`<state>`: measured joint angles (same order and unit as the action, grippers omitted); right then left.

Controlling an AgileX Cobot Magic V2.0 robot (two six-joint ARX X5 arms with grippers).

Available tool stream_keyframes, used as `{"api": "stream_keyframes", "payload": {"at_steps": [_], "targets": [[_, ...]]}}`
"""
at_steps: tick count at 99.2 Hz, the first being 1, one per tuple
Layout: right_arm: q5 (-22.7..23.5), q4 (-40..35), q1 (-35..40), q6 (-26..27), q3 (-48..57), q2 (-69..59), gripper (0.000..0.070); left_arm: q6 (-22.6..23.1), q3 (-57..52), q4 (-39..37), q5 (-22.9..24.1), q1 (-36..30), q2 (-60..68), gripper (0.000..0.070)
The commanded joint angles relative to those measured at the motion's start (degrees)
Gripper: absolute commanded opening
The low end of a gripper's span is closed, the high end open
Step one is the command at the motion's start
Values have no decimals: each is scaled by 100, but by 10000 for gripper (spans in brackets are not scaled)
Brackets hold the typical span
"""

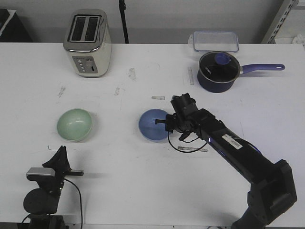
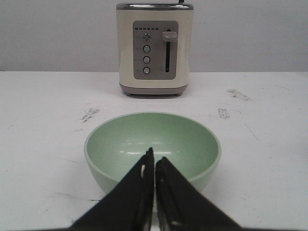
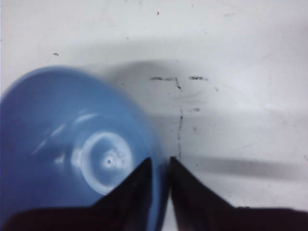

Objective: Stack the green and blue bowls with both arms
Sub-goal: 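Slide the blue bowl with the right gripper toward the table centre, then release the blue bowl and retract the right gripper to rest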

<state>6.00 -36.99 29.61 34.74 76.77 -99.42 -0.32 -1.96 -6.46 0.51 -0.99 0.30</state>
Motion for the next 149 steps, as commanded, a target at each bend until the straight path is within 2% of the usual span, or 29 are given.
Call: {"api": "stream_keyframes", "payload": {"at_steps": [1,7,11,14,22,26,39,52,63,72,76,79,84,93,100,121,149], "targets": [[-4,42,44,-50,98,-74,183,74,127,-83,13,2,-11,1],[-17,55,46,-52,98,-72,186,74,127,-83,15,2,-11,1],[-42,66,46,-63,98,-57,219,74,127,-83,15,2,-11,1],[-63,66,46,-74,98,-28,274,74,127,-83,15,2,-11,1],[-127,79,66,-85,98,72,475,74,127,-83,15,2,-11,1],[-181,81,81,-153,98,144,528,74,127,-83,15,2,-11,1],[-372,81,81,-398,98,463,532,74,127,-85,13,2,-11,1],[-918,120,70,-850,63,804,532,74,127,-83,15,2,-11,1],[-1375,573,15,-1609,-258,1154,531,74,127,-83,15,2,-11,1],[-1412,1279,-116,-2428,-765,1539,530,74,127,-85,15,2,-11,1],[-1392,1624,-208,-2782,-1016,1729,521,74,127,-85,15,2,-11,1],[-1373,1902,-295,-3040,-1207,1862,488,74,127,-85,15,2,-11,1],[-1329,2330,-468,-3434,-1528,2114,374,74,127,-85,15,2,-11,1],[-1327,3086,-831,-3928,-2127,2583,123,74,127,-85,15,2,-11,1],[-1292,3602,-1137,-4074,-2566,2955,23,74,127,-85,13,2,-11,1],[-426,4323,-2127,-4079,-3646,3989,15,74,127,-85,15,2,-11,1],[-413,4439,-2830,-4013,-4953,5545,15,74,127,-85,13,2,-11,1]]}}
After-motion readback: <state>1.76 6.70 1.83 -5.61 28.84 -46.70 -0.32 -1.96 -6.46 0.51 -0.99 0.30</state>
